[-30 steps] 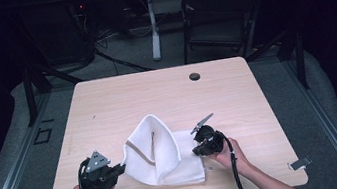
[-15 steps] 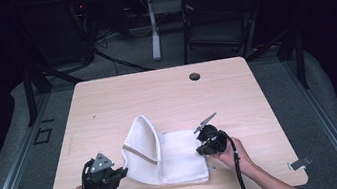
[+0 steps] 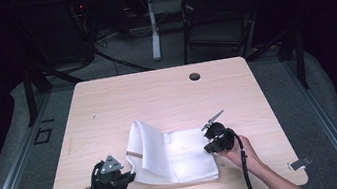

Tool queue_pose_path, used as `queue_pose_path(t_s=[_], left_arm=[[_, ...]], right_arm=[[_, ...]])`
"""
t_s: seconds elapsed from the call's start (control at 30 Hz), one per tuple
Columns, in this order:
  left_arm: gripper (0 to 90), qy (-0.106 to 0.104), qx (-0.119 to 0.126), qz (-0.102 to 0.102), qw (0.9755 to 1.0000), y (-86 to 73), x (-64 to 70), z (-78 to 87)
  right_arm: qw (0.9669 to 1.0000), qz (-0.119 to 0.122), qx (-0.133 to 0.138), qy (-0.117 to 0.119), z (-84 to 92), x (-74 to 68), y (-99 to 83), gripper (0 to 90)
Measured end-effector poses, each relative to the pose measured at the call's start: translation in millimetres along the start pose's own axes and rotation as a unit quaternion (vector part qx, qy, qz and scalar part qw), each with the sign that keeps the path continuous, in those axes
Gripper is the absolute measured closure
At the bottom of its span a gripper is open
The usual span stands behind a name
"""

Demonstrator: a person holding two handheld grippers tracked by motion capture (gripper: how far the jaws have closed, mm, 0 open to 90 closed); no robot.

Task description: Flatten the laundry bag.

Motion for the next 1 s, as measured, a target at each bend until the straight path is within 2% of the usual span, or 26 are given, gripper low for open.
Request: queue_pose_path(t_s=[0.03, 0.07, 0.13, 0.27, 0.43, 0.47, 0.5, 0.53, 0.57, 0.6, 0.63, 0.73, 0.93, 1.0], left_arm=[[86.0, 0.0, 0.0, 0.0, 1.0, 0.0, 0.0, 0.0], [85.5, -0.011, -0.01, 0.002, 0.9999, -2.1, -0.5, -1.1], [84.6, -0.011, -0.012, 0.005, 0.9999, -2.9, -1.1, -1.9], [82.1, -0.026, -0.019, 0.009, 0.9994, -5.1, -1.7, -2.2], [79.0, -0.036, -0.035, 0.005, 0.9987, -10.0, 0.2, -1.6], [77.2, -0.041, -0.038, 0.001, 0.9984, -11.9, 0.2, -0.6], [70.1, -0.046, -0.042, 0.004, 0.9981, -13.6, 0.9, 0.2], [65.1, -0.04, -0.05, 0.002, 0.9979, -15.5, -0.6, 0.7], [65.1, -0.034, -0.058, 0.001, 0.9977, -17.8, -2.7, 1.4], [60.5, -0.024, -0.064, 0.007, 0.9976, -20.0, -5.6, 1.1], [56.4, -0.021, -0.067, 0.013, 0.9974, -21.7, -9.5, 1.2], [50.4, -0.012, -0.076, 0.031, 0.9966, -23.7, -18.5, -0.4], [42.4, 0.0, -0.062, 0.034, 0.9975, -18.0, -25.6, 1.3], [39.6, 0.005, -0.057, 0.048, 0.9972, -17.5, -29.7, 3.3]], right_arm=[[1.0, 0.001, -0.002, 0.0, 0.5, 0.5, -0.3, 90.0], [1.0, 0.0, -0.001, 0.001, 0.7, 0.9, -0.5, 90.0], [1.0, 0.001, -0.001, 0.0, 1.1, 1.7, -0.7, 90.0], [1.0, 0.002, -0.003, 0.001, 2.1, 3.4, -1.1, 90.0], [1.0, 0.002, -0.002, -0.001, 2.5, 4.0, -1.4, 90.0], [1.0, 0.004, -0.003, 0.001, 2.7, 4.3, -1.7, 90.0], [1.0, -0.001, 0.007, 0.001, 1.4, 3.5, -1.1, 90.0], [1.0, -0.001, 0.008, -0.002, 1.2, 3.4, -1.1, 90.0], [1.0, -0.001, 0.008, -0.002, 1.2, 3.4, -1.1, 90.0], [0.9999, 0.006, -0.005, -0.008, 3.4, 4.5, -2.3, 90.0], [1.0, 0.005, -0.004, -0.006, 3.6, 4.8, -2.6, 90.0], [0.9998, -0.014, 0.002, -0.011, 4.9, 5.7, -4.4, 90.0], [0.9997, -0.014, -0.005, -0.018, 7.2, 6.9, -6.2, 90.0], [0.9997, -0.019, 0.0, -0.017, 6.9, 6.8, -6.5, 90.0]])
Point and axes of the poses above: each handheld gripper's, and its own axes: z roughly backward along the jaws, y roughly out of its top, x roughly to its right, the point moved 8 cm from there along -z, roughly forward along the jaws, and after that the axes turned 14 degrees about y, right-handed, at the moved point
